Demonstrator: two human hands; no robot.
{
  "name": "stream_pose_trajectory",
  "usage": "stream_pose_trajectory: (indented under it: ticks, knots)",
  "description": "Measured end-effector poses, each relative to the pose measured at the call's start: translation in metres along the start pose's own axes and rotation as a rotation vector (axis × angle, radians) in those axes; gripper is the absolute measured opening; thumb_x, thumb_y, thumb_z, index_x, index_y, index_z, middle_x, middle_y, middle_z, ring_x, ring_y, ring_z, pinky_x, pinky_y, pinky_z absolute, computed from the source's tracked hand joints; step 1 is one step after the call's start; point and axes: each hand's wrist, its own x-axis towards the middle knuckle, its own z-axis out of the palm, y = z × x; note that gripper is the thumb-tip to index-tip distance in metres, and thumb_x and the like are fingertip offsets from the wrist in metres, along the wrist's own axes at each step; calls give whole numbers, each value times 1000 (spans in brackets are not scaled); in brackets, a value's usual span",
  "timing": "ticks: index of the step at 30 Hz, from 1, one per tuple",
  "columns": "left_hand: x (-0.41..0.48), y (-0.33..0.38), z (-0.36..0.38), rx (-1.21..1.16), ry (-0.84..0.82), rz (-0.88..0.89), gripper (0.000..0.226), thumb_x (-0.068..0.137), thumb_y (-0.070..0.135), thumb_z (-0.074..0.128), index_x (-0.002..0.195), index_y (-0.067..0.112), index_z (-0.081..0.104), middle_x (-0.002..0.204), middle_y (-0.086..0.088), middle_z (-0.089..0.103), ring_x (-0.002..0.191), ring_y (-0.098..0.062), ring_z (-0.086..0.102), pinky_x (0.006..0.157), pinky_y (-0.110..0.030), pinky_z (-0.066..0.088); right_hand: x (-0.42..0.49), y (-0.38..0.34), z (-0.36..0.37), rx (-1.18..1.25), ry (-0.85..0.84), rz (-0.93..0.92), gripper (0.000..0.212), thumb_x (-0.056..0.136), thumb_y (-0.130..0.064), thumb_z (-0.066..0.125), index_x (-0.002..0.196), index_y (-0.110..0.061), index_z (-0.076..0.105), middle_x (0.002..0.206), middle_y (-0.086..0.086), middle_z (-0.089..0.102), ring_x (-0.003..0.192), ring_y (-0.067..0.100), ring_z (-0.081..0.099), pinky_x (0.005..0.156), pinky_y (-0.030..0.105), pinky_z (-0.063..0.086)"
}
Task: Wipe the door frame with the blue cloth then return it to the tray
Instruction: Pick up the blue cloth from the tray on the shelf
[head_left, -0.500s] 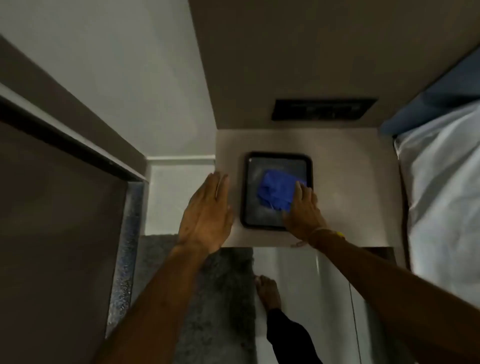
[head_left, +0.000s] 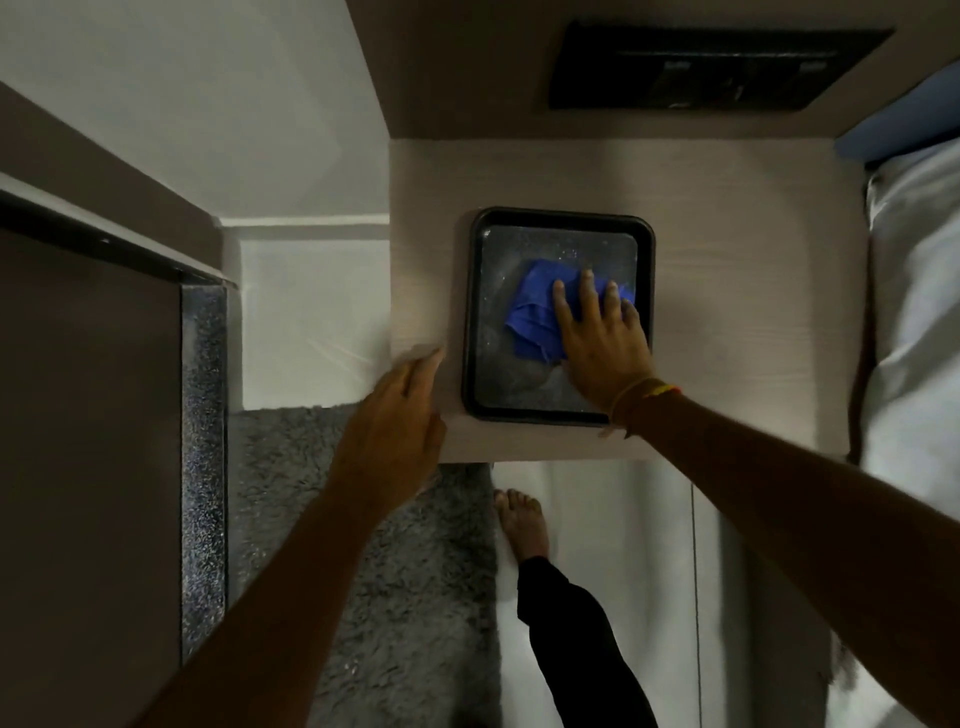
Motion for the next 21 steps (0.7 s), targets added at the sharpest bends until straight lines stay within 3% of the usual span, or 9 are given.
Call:
stream_pose_trajectory:
  ticks: [5,8,10,12,15,17,21]
  knots:
    - [-1,-5,-10,0,105,8,59,89,11,49,144,12,26,137,-17,49,121,-29,47,99,-38,42,4,0,-11,-167,-4,-59,61,101,-21,34,144,0,-3,151,35,13,132,51,32,100,52,42]
    - [-7,-6,-13,-28,134,7,59,89,12,48,144,13,26,139,-14,48,124,-28,46,102,-38,40,7,1,-24,-91,41,-60,53,98,-16,41,142,-1,15,141,30,37,116,45,50,87,50,50]
    - [-17,-9,-18,-50,173,-2,58,90,12,46,143,15,26,141,-12,47,126,-27,44,103,-35,35,3,2,-38,265,106,4,48,92,-16,54,132,-2,33,123,25,55,100,37,59,82,45,52]
    - [-31,-9,-29,-67,233,-4,55,91,11,44,143,16,27,140,-11,48,126,-25,43,104,-34,33,-7,0,-55,656,165,88,46,85,-11,63,125,-2,42,112,21,61,89,27,57,78,34,47]
    - [-60,-6,-55,-124,370,-56,53,90,9,44,141,18,32,137,-10,51,123,-25,47,102,-38,39,-41,-18,-87,1240,155,139,40,87,-3,60,124,0,47,103,9,62,91,20,58,77,25,53]
    - [-81,-3,-82,-176,494,-82,50,91,7,45,139,17,36,135,-9,53,122,-24,50,100,-37,41,-69,-40,-114,1568,102,66,32,89,0,55,120,-5,51,97,0,63,86,13,64,67,14,55]
    - [-163,5,-158,-198,790,-67,44,92,8,43,136,11,42,134,-9,55,123,-20,50,104,-37,41,-140,-109,-187,2100,-80,-241,24,80,-11,66,101,-23,65,95,-3,75,91,17,69,72,28,60]
